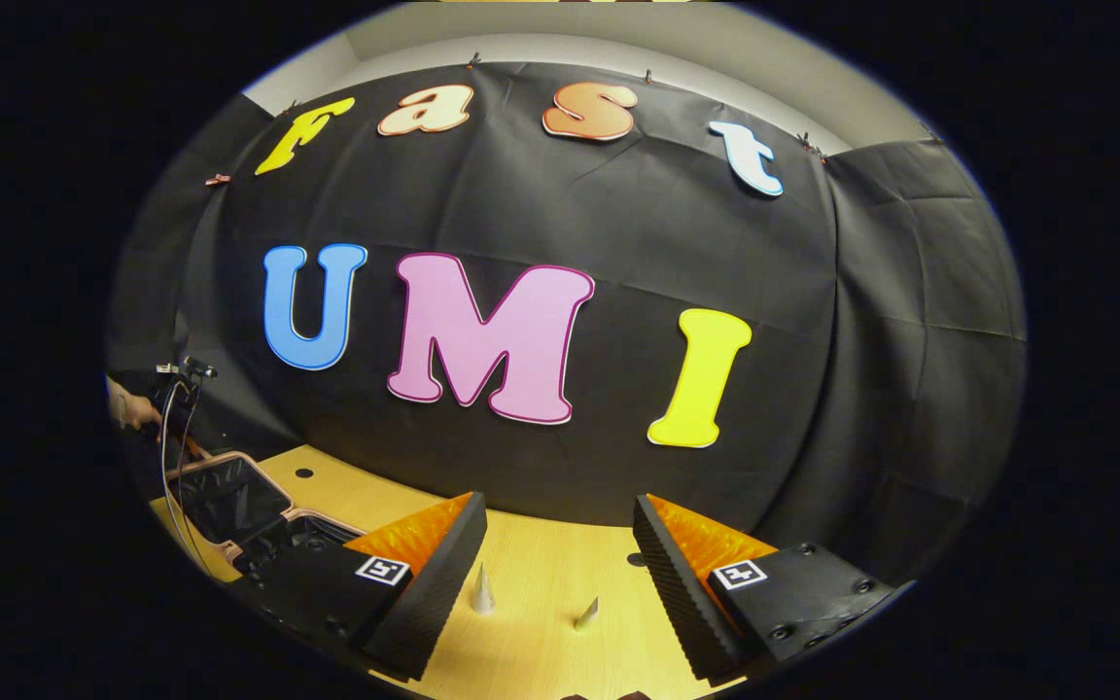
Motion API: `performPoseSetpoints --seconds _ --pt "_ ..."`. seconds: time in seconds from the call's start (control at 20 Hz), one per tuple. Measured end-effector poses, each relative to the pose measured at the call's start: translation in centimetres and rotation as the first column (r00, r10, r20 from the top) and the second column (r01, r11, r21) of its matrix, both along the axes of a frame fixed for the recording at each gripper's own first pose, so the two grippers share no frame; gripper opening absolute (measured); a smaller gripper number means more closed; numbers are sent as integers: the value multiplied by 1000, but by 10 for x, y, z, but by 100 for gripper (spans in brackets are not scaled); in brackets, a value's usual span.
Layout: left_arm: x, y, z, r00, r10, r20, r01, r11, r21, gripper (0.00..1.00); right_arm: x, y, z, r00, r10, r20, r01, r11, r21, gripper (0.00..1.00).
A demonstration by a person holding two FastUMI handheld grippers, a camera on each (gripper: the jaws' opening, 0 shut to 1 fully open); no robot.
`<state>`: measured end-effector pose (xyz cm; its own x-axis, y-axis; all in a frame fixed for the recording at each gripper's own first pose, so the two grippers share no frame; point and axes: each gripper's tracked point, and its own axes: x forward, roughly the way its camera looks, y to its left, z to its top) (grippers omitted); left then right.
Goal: First open the suitcase, pack the skin care products into it, and then close the suitcase.
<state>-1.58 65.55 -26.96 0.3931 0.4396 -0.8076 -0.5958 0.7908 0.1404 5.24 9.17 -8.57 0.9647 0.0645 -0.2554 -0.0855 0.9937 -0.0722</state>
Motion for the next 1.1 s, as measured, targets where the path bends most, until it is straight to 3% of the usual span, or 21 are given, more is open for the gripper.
performPoseSetpoints --seconds 0.15,0.2,0.3,0.35,0.45,0.6,0.7,0.85,0.95,1.0,1.1 --pt "-3 12 -31 996 -64 -66 67 997 45 21 8 6 0 1000 -28 0 28 1000 9 96" --pt "-2 27 -23 995 -94 -45 99 987 130 32 10 3 -4 999 -46 -6 47 999 14 96" --pt "9 34 13 990 -141 15 133 960 245 41 10 -2 -11 998 -68 -17 68 997 23 96" --pt "15 28 34 984 -170 53 148 946 289 59 9 -7 -14 997 -79 -20 80 997 20 96" --pt "34 0 87 953 -248 173 173 916 362 84 9 -22 -15 994 -105 -10 105 994 8 96" --pt "62 -96 169 848 -405 341 240 868 434 96 13 -37 -17 995 -102 12 102 994 30 96" --pt "64 -168 214 769 -501 397 293 829 477 96 20 -41 -22 996 -82 23 81 995 57 97" --pt "80 -318 281 578 -645 500 375 754 540 95 31 -55 -38 997 -71 21 69 995 70 96" --pt "88 -417 313 457 -686 567 429 728 535 96 37 -58 -48 999 -44 22 42 997 70 96" --pt "90 -461 327 407 -691 597 461 720 518 98 40 -60 -53 999 -28 21 27 998 60 96" --pt "103 -531 321 349 -703 620 519 696 496 98 44 -60 -63 1000 13 18 -14 998 53 96"
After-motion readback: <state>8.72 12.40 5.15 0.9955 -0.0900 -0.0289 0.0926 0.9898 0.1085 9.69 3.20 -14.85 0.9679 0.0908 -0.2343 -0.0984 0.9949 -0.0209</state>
